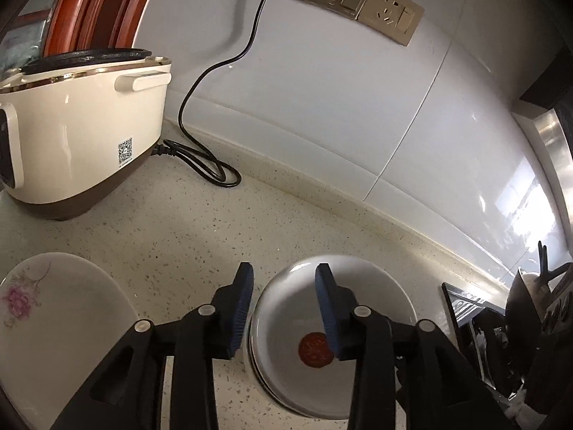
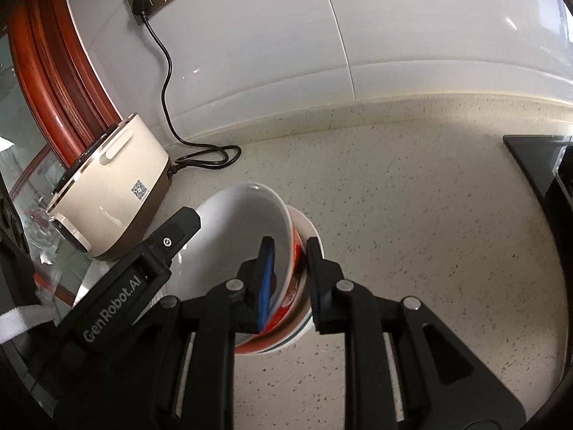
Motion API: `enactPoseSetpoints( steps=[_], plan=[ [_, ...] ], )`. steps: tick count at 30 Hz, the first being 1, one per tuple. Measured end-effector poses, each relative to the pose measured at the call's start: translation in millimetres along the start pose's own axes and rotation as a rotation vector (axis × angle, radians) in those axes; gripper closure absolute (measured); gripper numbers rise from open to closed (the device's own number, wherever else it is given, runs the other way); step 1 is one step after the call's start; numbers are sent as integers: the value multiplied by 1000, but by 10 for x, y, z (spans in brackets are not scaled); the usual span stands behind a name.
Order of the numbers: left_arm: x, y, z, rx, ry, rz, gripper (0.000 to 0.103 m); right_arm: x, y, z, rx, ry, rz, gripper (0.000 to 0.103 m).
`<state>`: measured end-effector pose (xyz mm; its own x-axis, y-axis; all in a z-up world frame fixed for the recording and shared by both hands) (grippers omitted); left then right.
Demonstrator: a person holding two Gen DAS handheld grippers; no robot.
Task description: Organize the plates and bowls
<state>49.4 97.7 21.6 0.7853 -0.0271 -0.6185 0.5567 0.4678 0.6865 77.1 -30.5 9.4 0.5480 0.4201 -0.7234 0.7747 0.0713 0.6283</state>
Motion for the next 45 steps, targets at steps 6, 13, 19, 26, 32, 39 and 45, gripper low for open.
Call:
enactPoseSetpoints(
  steps=[6,13,19,26,32,39,45],
  plan=[
    [-34,42,-49,-24,1,25,36,-57,-13,46,48,60,16,75],
    [-36,92,-162,-86,-19,35,18,-242,-25,232,145,92,80,34],
    [138,45,-216,-105,-30,-47,17,-151,-115,256,165,148,1,34],
    [305,-30,-290,-135,-56,-136,17,38,-271,231,191,211,-71,34],
    [435,-107,-284,-114,-32,-194,17,203,-308,199,223,282,-112,30],
    [456,-103,-312,-92,16,-183,16,313,-340,214,265,361,-137,29],
    [500,-90,-325,-63,58,-188,15,358,-366,235,291,417,-159,27]
  ],
)
Point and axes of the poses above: each gripper's, at about its wrist camera, not at the fingertips, and x roughly the way its jaws point, z to its right, y to its top, the point moved 7 cm from there along x, roughly the way its jaws point, and after that the axes turned 6 degrees about -z, right-handed, at the moved point
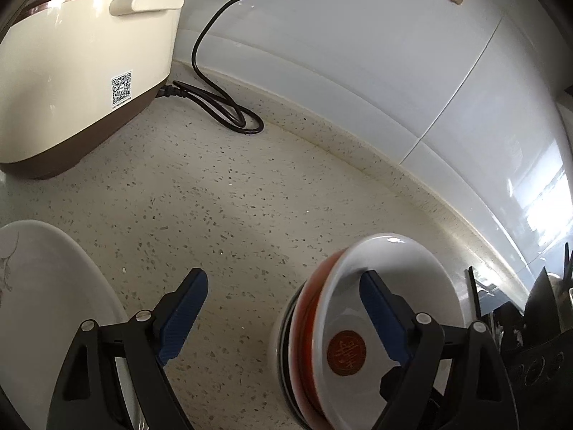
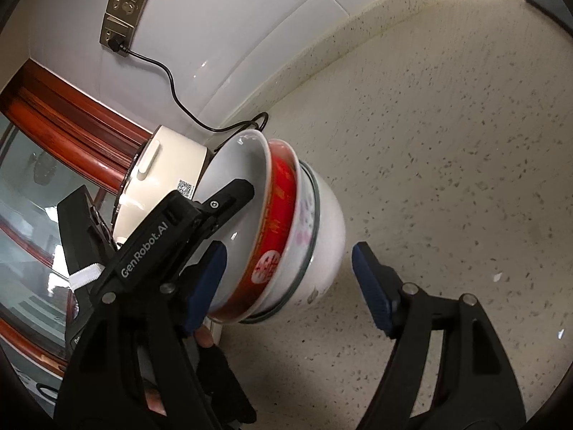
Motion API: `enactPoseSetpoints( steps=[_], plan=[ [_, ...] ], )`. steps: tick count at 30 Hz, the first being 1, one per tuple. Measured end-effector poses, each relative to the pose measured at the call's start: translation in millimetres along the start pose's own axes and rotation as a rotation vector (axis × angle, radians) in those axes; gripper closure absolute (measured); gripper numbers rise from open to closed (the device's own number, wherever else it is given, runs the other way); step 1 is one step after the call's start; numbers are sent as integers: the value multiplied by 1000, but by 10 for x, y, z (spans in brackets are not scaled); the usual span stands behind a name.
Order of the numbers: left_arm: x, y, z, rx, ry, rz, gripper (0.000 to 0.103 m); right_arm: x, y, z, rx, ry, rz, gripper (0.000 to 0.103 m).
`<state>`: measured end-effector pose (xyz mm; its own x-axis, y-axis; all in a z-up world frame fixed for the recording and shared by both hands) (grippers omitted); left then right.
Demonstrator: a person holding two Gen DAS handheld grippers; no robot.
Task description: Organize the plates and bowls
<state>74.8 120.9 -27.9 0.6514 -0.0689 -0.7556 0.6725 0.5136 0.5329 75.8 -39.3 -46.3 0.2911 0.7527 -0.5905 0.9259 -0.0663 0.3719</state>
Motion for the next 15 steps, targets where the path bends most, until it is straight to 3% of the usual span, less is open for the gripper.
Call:
enactPoseSetpoints(
  steps=[5,9,15],
  plan=[
    [79,18,22,51,34,-28,10,61,-12,43,18,53,-34,27],
    [157,38,21,85,49,-50,0,87,-12,32,0,43,-40,26],
    [192,70,25,136,21,-89,0,108,-3,-57,-98,6,-53,26]
  ],
)
Point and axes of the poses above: each gripper's, at about its wrist camera, not at the fingertips, and x roughly the way its jaws point, z to its right, y to its top, the point moved 7 cm from there along x, roughly the way its jaws point, and after that the axes turned 6 degrees about -z, right-handed, at the moved point
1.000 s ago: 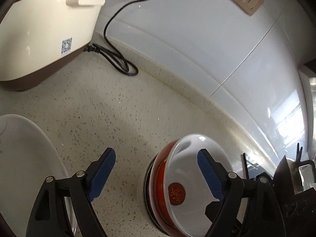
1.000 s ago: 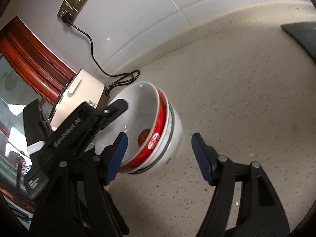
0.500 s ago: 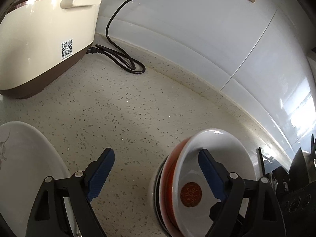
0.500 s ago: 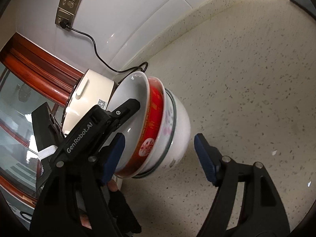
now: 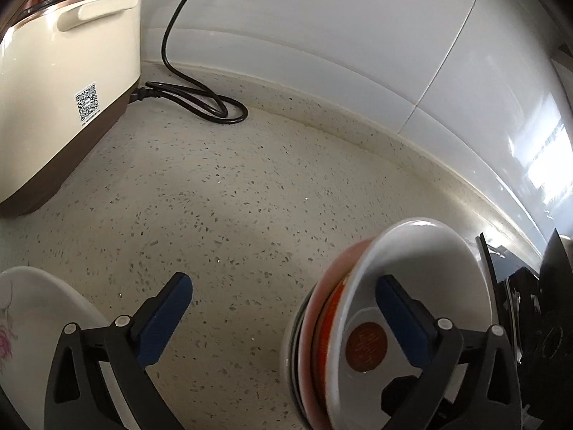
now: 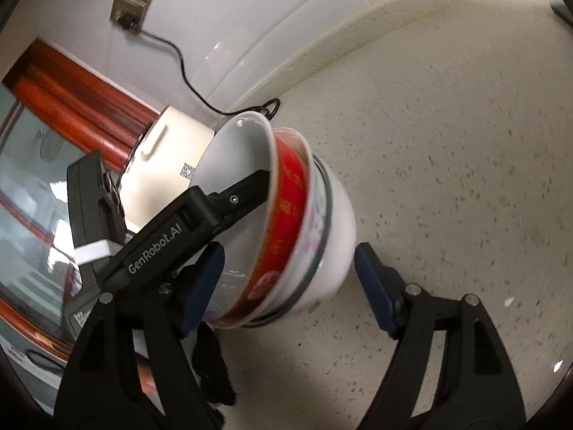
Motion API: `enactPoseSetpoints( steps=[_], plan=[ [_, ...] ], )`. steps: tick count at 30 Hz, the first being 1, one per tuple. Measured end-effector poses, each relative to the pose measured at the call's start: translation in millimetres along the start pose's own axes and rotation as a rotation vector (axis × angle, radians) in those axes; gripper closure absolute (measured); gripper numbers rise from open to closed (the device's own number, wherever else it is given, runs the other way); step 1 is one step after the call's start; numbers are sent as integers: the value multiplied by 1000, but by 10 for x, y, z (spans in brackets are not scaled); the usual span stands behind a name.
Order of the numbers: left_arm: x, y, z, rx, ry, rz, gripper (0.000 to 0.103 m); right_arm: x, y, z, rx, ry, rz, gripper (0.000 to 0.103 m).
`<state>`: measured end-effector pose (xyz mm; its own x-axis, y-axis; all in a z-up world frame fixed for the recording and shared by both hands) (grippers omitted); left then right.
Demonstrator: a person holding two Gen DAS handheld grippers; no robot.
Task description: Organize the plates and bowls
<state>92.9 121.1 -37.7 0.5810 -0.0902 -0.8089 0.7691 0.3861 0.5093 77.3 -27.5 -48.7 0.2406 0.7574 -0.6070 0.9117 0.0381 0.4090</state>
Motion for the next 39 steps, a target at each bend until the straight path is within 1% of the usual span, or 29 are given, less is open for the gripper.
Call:
enactPoseSetpoints(
  steps=[2,6,8,9,10,11,13,14,15,18,20,21,22,23,24,25,26,28,29,31,34,39],
  plan=[
    [-5,-4,2,6,-3,-1,0,-2,2,-14,-25,0,-12,25],
    [2,-8,6,5,-14,-11,0,42,-11,-26,-27,22,-27,23],
    [-11,-20,10,6,-23,-6,3,57,-26,-21,-21,36,-38,23],
    [-34,-24,27,6,-41,-5,12,52,-29,-20,-15,44,-37,23],
    [-60,-40,33,0,-49,-6,18,46,-34,3,7,57,-38,27],
    [-83,-59,45,0,-59,-6,22,37,-34,32,30,72,-37,31],
    [-117,-91,85,10,-93,-13,38,29,-41,54,56,88,-41,35],
    [-133,-104,110,9,-116,-20,42,23,-54,66,69,93,-40,38],
    [-147,-112,136,7,-138,-24,50,21,-60,66,77,96,-39,38],
    [-154,-124,154,5,-141,-25,50,-9,-73,84,93,93,-38,40],
    [-151,-117,156,8,-135,-27,48,-13,-71,90,101,94,-42,40],
    [-155,-107,145,11,-121,-25,42,-12,-69,91,105,94,-43,40],
    [-164,-94,131,15,-91,-15,34,-14,-72,89,103,91,-46,40],
    [-183,-80,114,20,-49,2,32,-9,-74,86,100,88,-44,40],
    [-191,-76,108,22,-24,6,29,-8,-77,79,100,85,-39,40],
    [-190,-78,107,21,-20,-1,29,12,-73,63,102,84,-35,40],
    [-164,-88,111,18,-37,-26,29,21,-71,49,104,85,-32,40],
    [-84,-115,159,16,-94,-88,30,20,-76,43,117,92,-26,40],
    [-72,-119,194,30,-102,-108,31,0,-85,63,128,96,-24,41],
    [-95,-113,298,74,-94,-133,41,-47,-101,110,157,116,-17,43],
    [-84,-107,408,96,-69,-172,40,-108,-107,175,187,124,0,44],
    [-8,-181,573,86,-89,-180,39,-280,-141,323,229,116,25,44]
  ],
)
Point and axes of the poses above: each gripper's, at about its wrist camera, not at the fingertips, and x roughly the way its jaws point, z to its right, y to its top, the point moved 7 cm from there along x, roughly the way its jaws point, and after that the axes turned 6 degrees about -z, right-handed, at the moved point
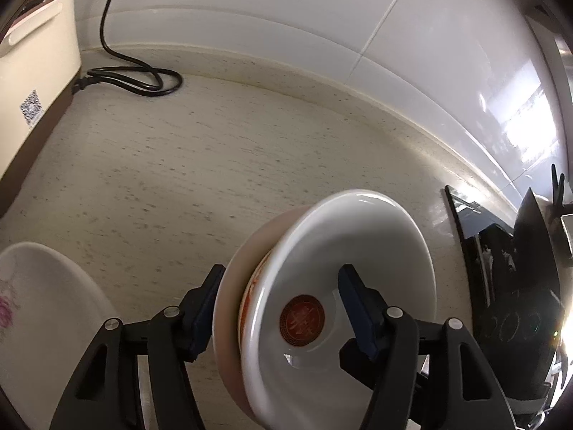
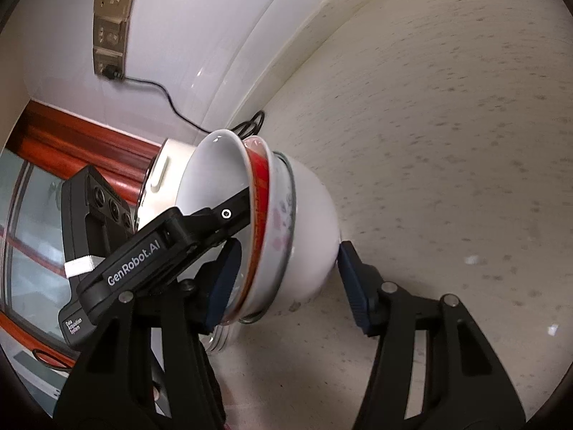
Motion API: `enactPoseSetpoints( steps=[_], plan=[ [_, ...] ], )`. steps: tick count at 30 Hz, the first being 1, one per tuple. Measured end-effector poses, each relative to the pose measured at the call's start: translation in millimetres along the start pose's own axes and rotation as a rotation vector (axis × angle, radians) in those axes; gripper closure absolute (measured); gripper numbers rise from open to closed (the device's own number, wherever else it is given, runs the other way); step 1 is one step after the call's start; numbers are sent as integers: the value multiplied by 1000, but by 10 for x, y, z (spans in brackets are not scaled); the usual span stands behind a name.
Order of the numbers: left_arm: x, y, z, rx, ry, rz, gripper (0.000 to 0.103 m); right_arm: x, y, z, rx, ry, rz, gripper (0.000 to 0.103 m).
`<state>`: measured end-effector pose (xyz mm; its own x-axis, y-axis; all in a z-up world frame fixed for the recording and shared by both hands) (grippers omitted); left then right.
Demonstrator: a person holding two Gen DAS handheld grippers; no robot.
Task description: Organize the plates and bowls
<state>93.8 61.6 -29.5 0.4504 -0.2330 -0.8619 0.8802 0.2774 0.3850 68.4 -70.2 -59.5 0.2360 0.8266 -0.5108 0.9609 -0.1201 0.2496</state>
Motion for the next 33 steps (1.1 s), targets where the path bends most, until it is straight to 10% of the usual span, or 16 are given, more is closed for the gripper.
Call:
enactPoseSetpoints(
  steps=[6,11,33],
  plan=[
    [132,-50,38,-12,8,-22,8,-146,23,95,-7,-27,-20,43],
    [143,-134,64,-65,-148,-65,32,-117,-1,25,-38,-55,-12,43],
    [-885,-581,-226,-113,8,209,32,64,-220,-665,-239,99,-17,48]
  ],
)
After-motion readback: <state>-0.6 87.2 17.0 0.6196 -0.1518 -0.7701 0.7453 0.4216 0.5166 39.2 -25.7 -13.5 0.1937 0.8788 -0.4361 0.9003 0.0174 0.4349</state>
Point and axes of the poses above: each gripper's, at about its wrist camera, not at the fingertips, and x roughly the way its jaws point, z to its right, y to its top, the point moved 7 cm from there along x, roughly the way its jaws point, and after that the axes turned 6 degrees about -z, right-handed, at the moved point
